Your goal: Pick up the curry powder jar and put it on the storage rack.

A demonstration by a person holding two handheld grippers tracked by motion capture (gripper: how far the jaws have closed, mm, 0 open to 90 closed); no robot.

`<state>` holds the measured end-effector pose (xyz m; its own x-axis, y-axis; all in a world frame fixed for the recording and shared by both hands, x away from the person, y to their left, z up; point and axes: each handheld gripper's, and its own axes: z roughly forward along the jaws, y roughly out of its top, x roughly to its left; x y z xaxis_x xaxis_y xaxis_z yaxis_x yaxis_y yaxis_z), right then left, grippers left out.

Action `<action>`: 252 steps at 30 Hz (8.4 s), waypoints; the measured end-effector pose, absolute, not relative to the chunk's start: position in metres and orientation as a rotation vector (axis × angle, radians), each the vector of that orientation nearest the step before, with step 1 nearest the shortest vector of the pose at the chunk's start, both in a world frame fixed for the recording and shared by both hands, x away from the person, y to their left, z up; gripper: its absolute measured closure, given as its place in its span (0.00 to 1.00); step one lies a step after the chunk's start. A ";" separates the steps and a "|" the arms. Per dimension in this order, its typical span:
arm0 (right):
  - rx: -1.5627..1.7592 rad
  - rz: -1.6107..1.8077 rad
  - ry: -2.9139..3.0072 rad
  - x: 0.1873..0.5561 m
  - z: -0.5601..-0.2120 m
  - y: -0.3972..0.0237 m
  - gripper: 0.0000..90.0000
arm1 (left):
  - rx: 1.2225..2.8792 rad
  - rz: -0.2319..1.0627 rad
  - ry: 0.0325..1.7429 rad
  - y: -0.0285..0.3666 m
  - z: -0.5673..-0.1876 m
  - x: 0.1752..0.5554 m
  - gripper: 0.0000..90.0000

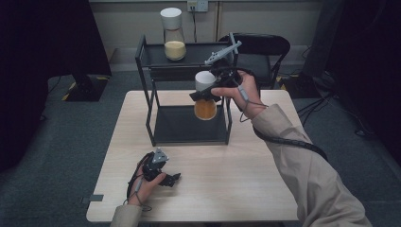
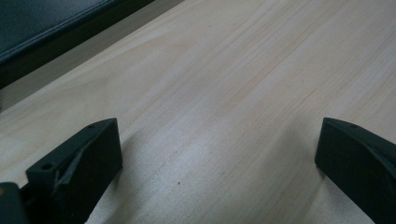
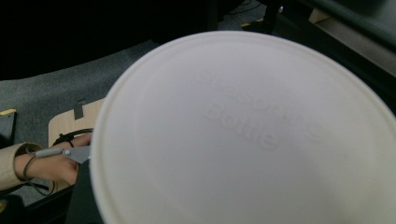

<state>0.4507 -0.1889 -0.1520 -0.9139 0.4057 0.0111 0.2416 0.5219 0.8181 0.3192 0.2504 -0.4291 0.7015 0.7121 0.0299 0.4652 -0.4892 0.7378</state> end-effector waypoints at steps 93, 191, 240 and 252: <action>0.879 1.342 2.206 0.487 -0.077 -0.184 0.00 | 2.185 0.422 0.870 0.254 -0.429 0.321 0.00; 0.811 1.514 2.376 0.381 -0.291 -0.221 0.01 | 2.184 0.424 0.870 0.254 -0.429 0.321 0.00; 0.880 1.454 2.395 0.342 -0.378 -0.287 0.01 | 2.183 0.424 0.870 0.254 -0.429 0.321 0.00; 0.914 1.448 2.378 0.335 -0.389 -0.306 0.01 | 2.184 0.424 0.870 0.254 -0.429 0.321 0.00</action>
<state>0.3353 -0.3055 -0.3894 -0.7853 0.6043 0.1348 0.3972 0.3248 0.8583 0.3212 0.2537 -0.4289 0.7159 0.6975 0.0317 0.4547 -0.5002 0.7369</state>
